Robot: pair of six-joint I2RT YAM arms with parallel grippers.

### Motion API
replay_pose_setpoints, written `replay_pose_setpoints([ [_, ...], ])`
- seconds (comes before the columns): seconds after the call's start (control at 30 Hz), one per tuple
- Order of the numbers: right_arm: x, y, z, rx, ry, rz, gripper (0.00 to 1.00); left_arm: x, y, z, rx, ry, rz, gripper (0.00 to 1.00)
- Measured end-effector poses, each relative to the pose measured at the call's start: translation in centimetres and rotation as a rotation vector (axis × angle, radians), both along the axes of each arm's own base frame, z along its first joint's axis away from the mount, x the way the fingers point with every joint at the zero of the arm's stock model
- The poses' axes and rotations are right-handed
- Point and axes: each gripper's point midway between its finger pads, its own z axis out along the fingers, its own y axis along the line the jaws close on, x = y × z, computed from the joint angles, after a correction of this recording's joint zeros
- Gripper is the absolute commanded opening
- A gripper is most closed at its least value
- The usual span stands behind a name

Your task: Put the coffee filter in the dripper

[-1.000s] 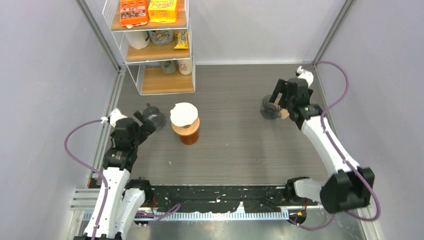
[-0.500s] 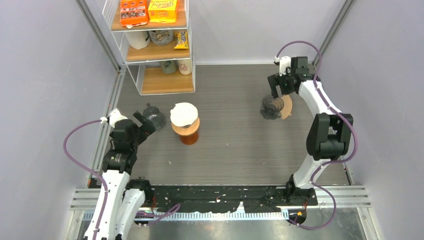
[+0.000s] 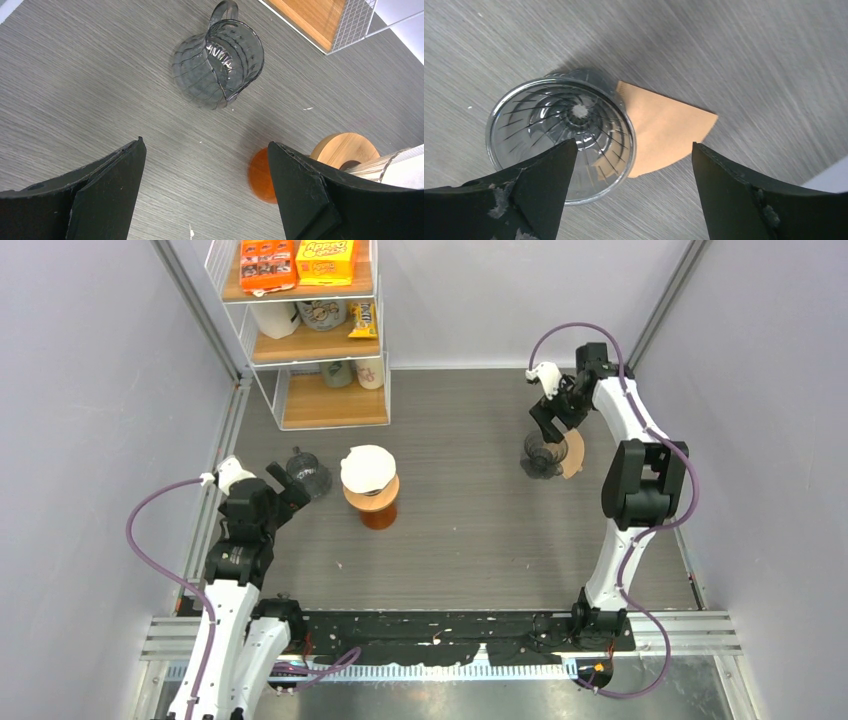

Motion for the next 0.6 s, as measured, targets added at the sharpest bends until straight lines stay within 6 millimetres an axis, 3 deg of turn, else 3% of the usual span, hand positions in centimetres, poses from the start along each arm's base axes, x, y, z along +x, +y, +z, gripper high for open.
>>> replay_pose_setpoints([
  [0.13,-0.3,0.4,-1.4,0.022,0.048,0.015,0.84,0.1,0.0,0.1,0.000,-0.005,0.000,1.00],
  [0.3,0.0,0.5,-2.8,0.032,0.073,-0.003,0.70,0.1,0.0,0.0,0.000,-0.003,0.000,1.00],
  [0.43,0.4,0.5,-3.3,0.039,0.069,-0.025,0.68,0.1,0.0,0.0,0.000,0.000,-0.001,0.99],
  [0.6,0.5,0.6,-3.4,0.045,0.069,-0.036,0.53,0.1,0.0,-0.1,0.000,0.002,0.000,1.00],
])
